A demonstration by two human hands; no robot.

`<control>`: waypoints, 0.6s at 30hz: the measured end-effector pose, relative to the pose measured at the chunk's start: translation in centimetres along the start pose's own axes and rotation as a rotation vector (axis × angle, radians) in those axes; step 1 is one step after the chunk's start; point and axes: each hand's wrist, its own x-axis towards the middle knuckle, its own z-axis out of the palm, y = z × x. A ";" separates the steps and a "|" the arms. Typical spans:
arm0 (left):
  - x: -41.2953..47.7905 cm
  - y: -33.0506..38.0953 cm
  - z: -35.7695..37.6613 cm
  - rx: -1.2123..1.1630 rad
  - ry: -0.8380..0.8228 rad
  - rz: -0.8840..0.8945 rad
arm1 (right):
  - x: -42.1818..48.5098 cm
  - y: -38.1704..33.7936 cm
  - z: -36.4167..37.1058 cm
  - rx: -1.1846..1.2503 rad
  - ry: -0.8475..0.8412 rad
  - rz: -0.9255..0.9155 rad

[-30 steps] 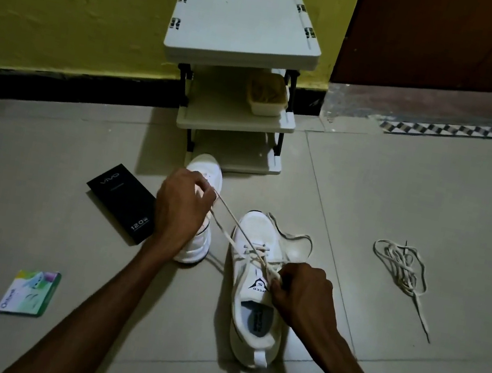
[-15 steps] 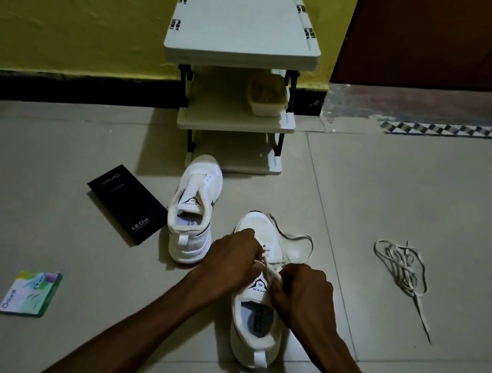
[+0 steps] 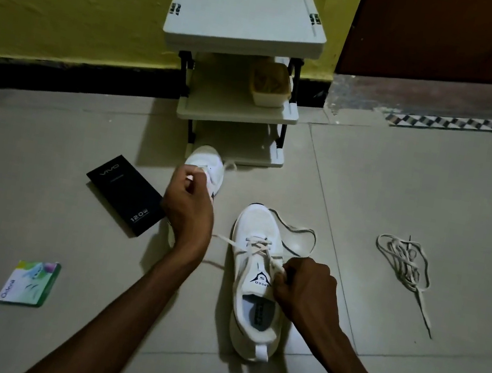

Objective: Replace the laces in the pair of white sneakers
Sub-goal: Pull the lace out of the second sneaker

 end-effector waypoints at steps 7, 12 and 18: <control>1.4 0.5 -0.2 0.324 -0.557 -0.079 | -0.1 -0.3 0.0 -0.065 -0.023 -0.009; -3.2 -0.1 -2.1 0.734 -0.739 0.207 | 0.1 -1.3 -0.3 -0.049 -0.009 -0.045; -6.7 -2.6 -2.3 0.821 -0.762 0.329 | 1.3 -1.9 0.4 -0.089 -0.018 -0.076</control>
